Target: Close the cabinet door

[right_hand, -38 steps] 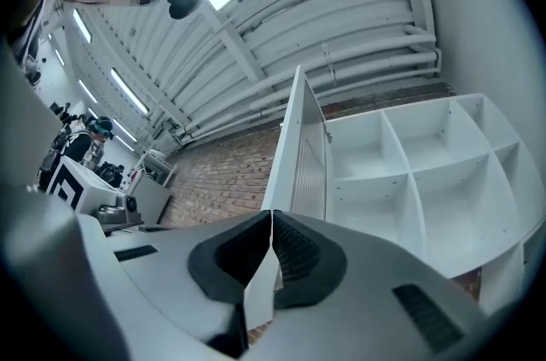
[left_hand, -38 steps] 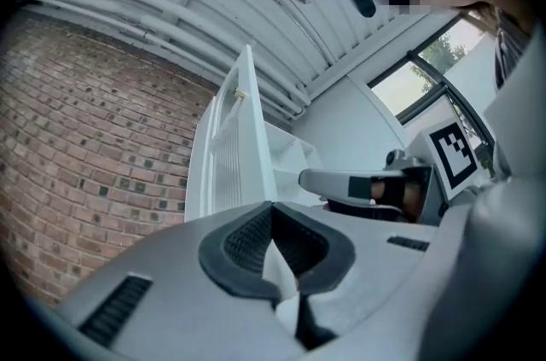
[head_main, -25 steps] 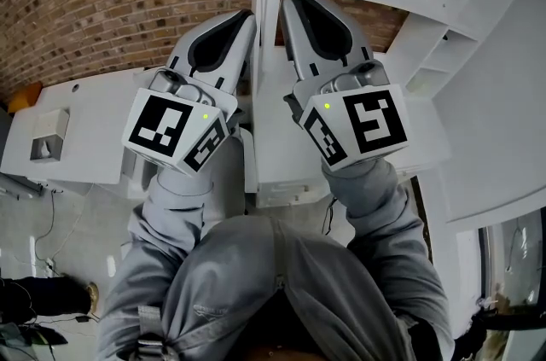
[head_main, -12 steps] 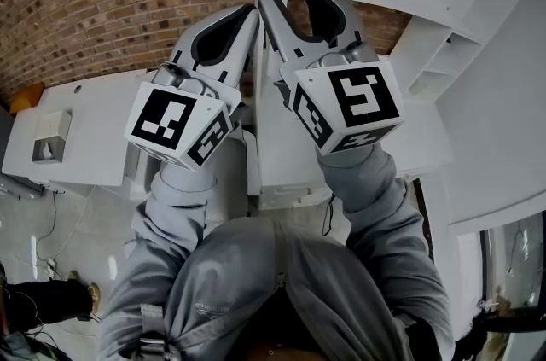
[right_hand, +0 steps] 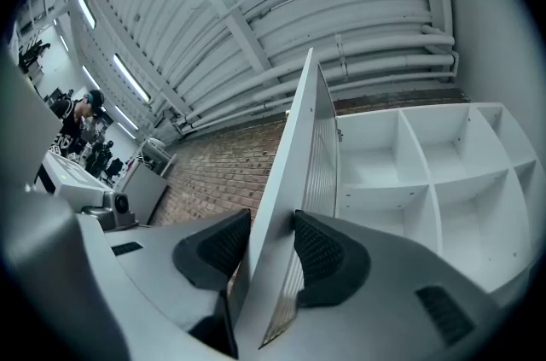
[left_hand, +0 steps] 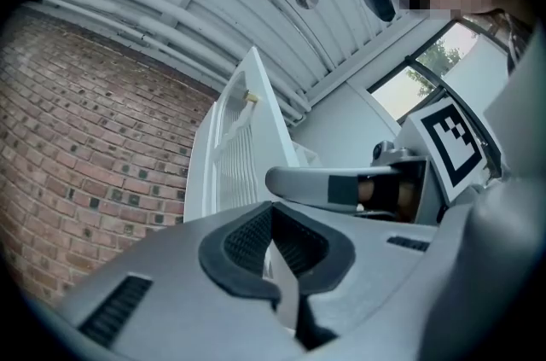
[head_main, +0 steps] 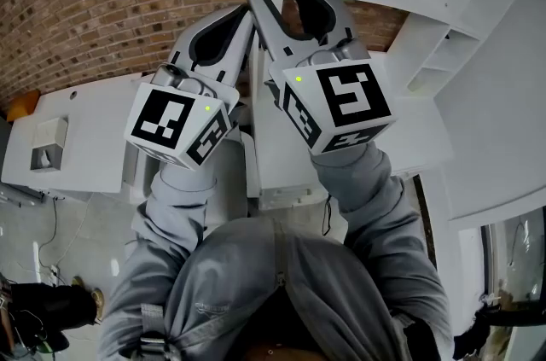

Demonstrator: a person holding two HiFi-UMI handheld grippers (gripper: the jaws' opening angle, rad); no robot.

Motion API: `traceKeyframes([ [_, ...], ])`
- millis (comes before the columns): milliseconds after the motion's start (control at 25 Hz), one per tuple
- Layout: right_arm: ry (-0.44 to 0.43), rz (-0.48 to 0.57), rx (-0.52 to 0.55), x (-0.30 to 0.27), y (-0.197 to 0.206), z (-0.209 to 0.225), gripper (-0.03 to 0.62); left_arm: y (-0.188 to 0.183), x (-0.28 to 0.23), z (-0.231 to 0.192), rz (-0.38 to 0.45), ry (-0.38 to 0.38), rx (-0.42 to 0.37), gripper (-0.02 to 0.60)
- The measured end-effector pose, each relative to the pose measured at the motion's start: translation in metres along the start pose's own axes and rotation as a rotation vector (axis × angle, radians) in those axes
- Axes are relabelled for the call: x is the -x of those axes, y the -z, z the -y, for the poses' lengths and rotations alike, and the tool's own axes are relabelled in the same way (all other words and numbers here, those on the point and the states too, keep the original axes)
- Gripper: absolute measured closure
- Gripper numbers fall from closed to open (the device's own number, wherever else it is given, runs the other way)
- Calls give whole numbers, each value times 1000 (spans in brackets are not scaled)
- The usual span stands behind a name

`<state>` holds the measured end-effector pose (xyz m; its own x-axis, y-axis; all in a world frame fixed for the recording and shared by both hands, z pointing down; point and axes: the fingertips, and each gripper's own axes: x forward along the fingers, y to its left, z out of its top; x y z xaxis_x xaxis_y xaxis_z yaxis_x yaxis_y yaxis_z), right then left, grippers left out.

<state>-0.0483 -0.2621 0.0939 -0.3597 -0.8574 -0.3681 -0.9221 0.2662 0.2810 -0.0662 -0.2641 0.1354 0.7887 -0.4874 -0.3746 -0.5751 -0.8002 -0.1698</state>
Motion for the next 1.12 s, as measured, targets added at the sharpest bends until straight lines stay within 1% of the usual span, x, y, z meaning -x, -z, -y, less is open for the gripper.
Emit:
traceKeyframes([
  [160, -6, 0, 42, 3, -1, 1, 421, 3, -5, 2, 3, 15, 13, 578],
  [600, -1, -38, 2, 19, 2, 30, 447, 11, -25, 17, 9, 75, 39, 578],
  [1120, 68, -92, -53, 40, 9, 77, 484, 17, -53, 44, 16, 191, 81, 578],
])
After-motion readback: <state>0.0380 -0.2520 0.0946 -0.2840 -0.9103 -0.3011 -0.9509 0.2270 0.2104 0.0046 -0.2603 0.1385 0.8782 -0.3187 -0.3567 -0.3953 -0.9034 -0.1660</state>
